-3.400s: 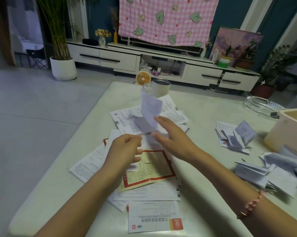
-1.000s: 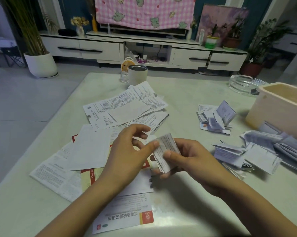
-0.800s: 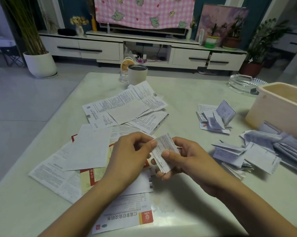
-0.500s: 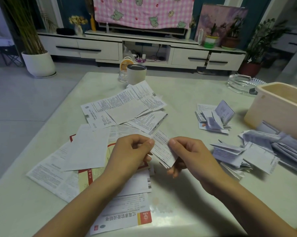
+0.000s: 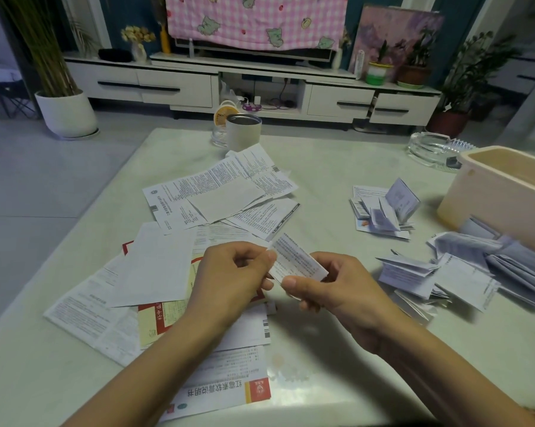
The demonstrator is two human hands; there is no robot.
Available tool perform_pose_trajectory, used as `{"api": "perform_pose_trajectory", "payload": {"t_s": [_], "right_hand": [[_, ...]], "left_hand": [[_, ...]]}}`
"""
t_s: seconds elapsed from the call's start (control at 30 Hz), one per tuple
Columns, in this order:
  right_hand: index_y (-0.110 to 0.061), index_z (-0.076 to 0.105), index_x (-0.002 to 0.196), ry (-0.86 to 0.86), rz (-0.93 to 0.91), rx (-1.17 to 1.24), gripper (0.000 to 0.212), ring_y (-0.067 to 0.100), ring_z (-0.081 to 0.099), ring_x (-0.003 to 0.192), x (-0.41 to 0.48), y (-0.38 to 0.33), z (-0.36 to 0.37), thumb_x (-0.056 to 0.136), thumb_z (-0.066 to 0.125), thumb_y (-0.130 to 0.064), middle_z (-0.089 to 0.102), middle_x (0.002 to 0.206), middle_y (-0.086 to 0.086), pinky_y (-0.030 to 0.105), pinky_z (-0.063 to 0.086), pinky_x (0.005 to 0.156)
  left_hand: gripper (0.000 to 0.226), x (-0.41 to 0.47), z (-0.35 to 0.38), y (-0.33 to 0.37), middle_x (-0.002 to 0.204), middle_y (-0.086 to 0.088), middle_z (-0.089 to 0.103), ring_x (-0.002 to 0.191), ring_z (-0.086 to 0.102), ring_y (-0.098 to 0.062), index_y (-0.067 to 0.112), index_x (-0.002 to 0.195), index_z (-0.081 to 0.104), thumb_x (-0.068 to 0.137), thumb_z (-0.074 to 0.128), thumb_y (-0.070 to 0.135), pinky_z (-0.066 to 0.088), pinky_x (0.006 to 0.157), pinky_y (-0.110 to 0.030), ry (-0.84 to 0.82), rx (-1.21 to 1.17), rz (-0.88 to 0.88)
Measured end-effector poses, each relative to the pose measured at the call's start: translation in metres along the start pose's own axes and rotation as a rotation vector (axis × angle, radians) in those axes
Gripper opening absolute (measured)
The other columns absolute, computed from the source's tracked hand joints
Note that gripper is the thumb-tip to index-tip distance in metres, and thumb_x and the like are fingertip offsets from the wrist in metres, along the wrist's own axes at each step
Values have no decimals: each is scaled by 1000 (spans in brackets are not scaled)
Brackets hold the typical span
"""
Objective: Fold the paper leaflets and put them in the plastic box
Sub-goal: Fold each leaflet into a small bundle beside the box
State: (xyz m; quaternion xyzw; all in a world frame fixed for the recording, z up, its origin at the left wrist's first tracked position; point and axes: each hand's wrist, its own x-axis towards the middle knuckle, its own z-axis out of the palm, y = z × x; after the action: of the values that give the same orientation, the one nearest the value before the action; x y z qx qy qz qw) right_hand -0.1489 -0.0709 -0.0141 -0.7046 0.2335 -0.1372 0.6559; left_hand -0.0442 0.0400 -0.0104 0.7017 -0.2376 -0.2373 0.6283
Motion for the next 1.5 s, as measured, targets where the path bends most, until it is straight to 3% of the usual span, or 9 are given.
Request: {"api": "perform_pose_trajectory", "payload": {"t_s": [0.23,0.4,0.6,0.7,0.87,1.03,1.2,1.4,1.5], "right_hand": [[-4,64,83,-105,23,-2,4,12,54,46,-2,-4,-1,83,66,-7,60,60,3,18,43,45],[-4,65,82,25,-55,-24,15,9,52,53,1,-7,-3,89,57,-13,60,63,2,19,43,47],[-6,64,68,91,-140,-118,19,1,44,41,2,-3,0,87,62,-5,55,45,-7,13,34,43],[-10,62,65,97,-161,-199,22,4,43,41,1,-2,4,87,64,-13,52,43,-6,17,35,44],[-2,58,68,109,-120,-73,21,11,46,37,-2,-4,7,86,64,-12,56,48,5,18,35,38],[-7,66,72,95,-176,-127,16,10,50,40,-6,-11,1,87,60,-3,55,47,-1,19,38,39],[-5,62,70,461,-347,-290,16,8,52,37,-5,-52,-47,86,61,-3,59,46,1,17,40,37],[7,60,79,637,151,-497,12,32,68,60,67,-40,-137,82,66,-4,66,78,31,38,57,58],[6,58,77,584,404,-526,12,20,58,36,89,-3,-157,76,69,2,62,70,25,37,56,51]], "left_hand": [[16,1,2,-3,57,1,62,48,52,-1,18,70,69,85,64,17,47,49,-15,-40,65,103],[20,2,3,-5,55,3,59,51,53,-7,22,65,68,85,66,16,51,59,-28,-39,92,110],[16,3,7,-9,76,-30,61,59,58,-29,22,73,69,87,62,20,50,60,-32,-162,44,78],[20,3,10,-10,62,-18,55,58,50,-30,23,65,66,85,64,23,49,61,-44,-77,77,147],[20,6,4,-1,71,-26,60,58,52,-19,19,65,64,85,64,18,43,50,-23,9,95,217],[16,5,3,4,61,-20,59,53,49,-13,17,69,66,85,64,17,39,49,-22,17,32,210],[9,7,-4,9,52,3,63,42,52,-5,17,84,66,90,58,19,42,49,-15,58,-32,41],[14,7,0,6,62,-4,66,52,56,-13,11,93,63,93,49,10,45,57,-26,40,-84,-235],[14,4,10,9,65,-5,67,49,57,-11,11,93,61,91,48,6,44,55,-25,-21,-46,-229]]}}
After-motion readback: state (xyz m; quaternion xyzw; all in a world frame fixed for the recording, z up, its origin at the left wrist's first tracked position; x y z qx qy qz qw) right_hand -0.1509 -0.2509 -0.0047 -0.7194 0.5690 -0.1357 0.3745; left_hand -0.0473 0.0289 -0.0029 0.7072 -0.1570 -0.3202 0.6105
